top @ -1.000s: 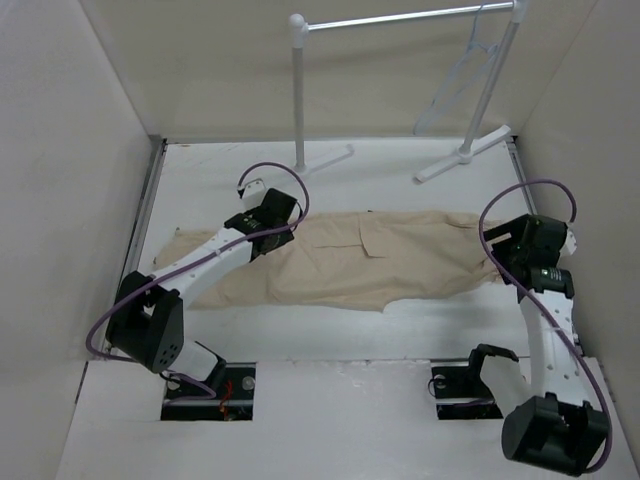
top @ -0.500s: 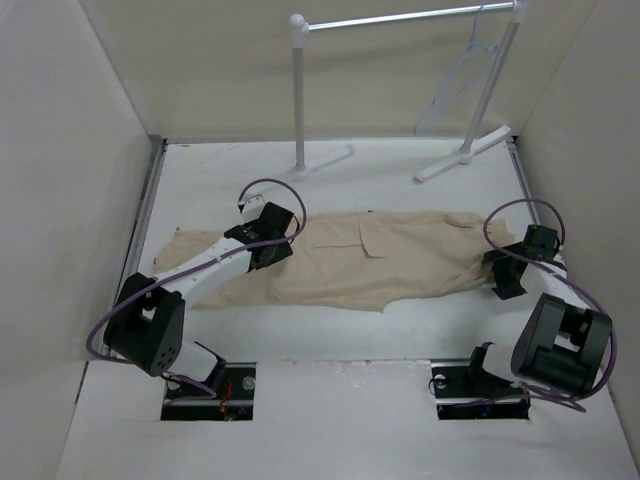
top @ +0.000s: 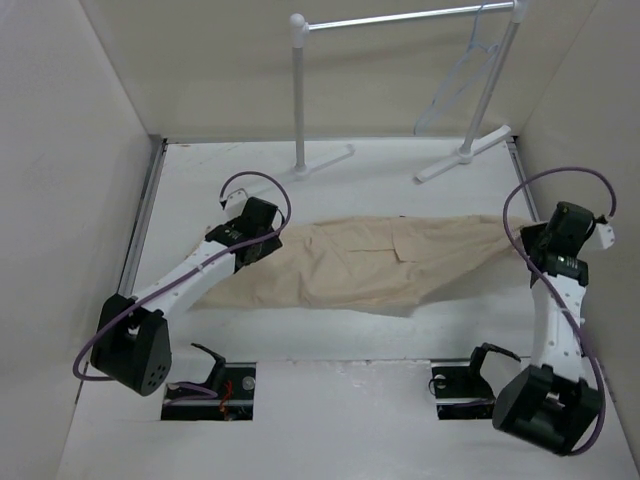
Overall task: Place the trousers on the hanger
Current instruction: Fold the trousers at the center of the board.
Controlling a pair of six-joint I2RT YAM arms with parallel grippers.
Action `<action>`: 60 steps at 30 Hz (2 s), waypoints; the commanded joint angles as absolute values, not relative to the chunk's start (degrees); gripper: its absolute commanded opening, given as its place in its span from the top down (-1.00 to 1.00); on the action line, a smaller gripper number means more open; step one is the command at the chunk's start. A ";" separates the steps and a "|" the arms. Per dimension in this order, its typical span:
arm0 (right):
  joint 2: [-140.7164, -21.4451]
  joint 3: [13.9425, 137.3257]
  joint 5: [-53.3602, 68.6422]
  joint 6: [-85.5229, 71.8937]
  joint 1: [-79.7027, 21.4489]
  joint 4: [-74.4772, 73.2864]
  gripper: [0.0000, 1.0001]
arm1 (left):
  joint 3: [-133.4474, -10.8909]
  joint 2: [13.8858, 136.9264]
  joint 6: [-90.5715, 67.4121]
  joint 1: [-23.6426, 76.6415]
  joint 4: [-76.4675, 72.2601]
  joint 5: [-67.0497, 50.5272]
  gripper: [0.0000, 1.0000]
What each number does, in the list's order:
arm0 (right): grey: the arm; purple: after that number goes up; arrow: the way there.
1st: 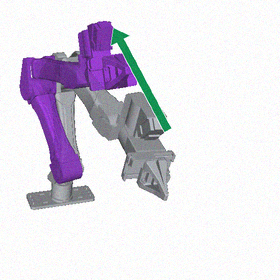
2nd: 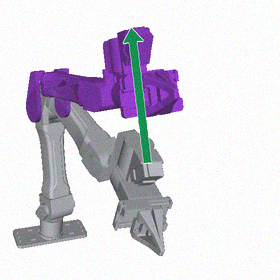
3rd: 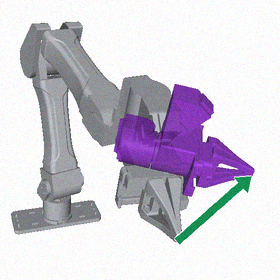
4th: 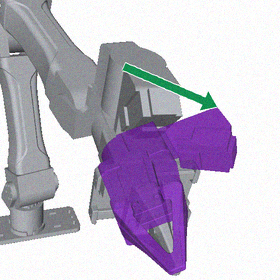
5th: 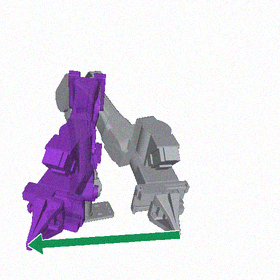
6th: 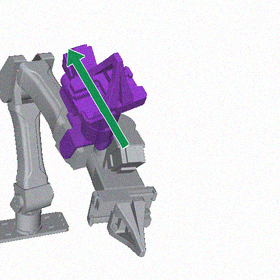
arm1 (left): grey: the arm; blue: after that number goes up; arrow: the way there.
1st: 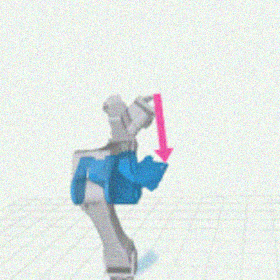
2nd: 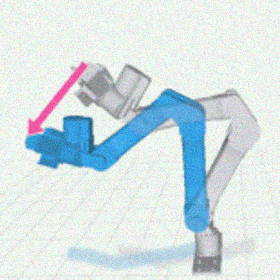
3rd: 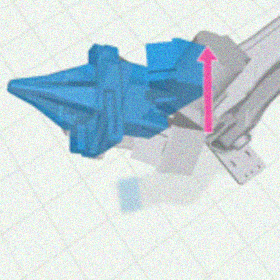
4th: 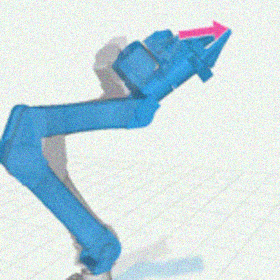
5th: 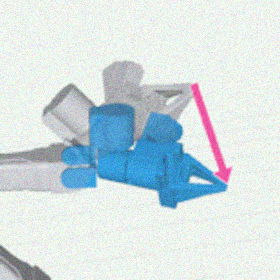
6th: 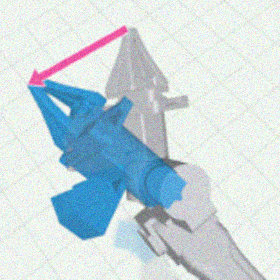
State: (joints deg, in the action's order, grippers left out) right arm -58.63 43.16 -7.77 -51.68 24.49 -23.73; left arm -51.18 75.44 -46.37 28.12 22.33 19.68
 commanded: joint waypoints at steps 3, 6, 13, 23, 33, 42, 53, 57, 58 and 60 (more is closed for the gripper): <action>-49.32 55.35 -14.06 -46.50 22.90 -27.50 0.71 | -55.19 72.60 -44.56 27.64 28.82 20.30 0.05; -47.29 60.28 -13.80 -43.16 21.94 -29.26 0.70 | -56.95 71.63 -44.38 27.90 31.72 20.30 0.05; -49.21 70.92 -11.25 -37.00 6.06 -29.97 0.65 | -61.17 68.21 -44.21 25.54 36.38 20.13 0.02; -67.30 80.93 -27.15 -37.35 -38.06 -29.53 0.64 | -57.93 60.21 -45.00 11.30 34.54 16.70 -0.04; -104.81 100.35 -24.27 -35.95 -66.47 -30.14 0.20 | -52.12 52.74 -46.49 -3.10 34.36 13.54 -0.05; -100.13 96.17 -16.70 -35.25 -63.87 -33.22 -0.58 | -52.03 53.60 -46.14 -5.51 32.79 10.28 -0.05; -73.68 59.62 -9.15 -40.51 -47.34 -27.69 0.68 | -62.74 80.57 -47.64 29.13 26.46 15.91 -0.05; -66.98 47.58 -3.70 -43.76 -42.42 -21.99 0.64 | -63.63 89.10 -46.93 28.44 21.11 13.45 -0.04; -66.19 44.68 -2.73 -44.90 -41.01 -20.58 0.63 | -63.28 91.04 -46.59 27.39 20.31 13.45 -0.04; -65.48 39.22 -1.06 -46.75 -38.64 -18.55 0.62 | -62.41 94.55 -46.23 24.93 19.16 13.45 -0.04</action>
State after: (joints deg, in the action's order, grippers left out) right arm -67.59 43.68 -5.85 -42.57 -41.10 -25.30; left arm -61.65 92.05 -47.03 28.14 22.06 12.99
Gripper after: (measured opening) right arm 0.188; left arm 0.523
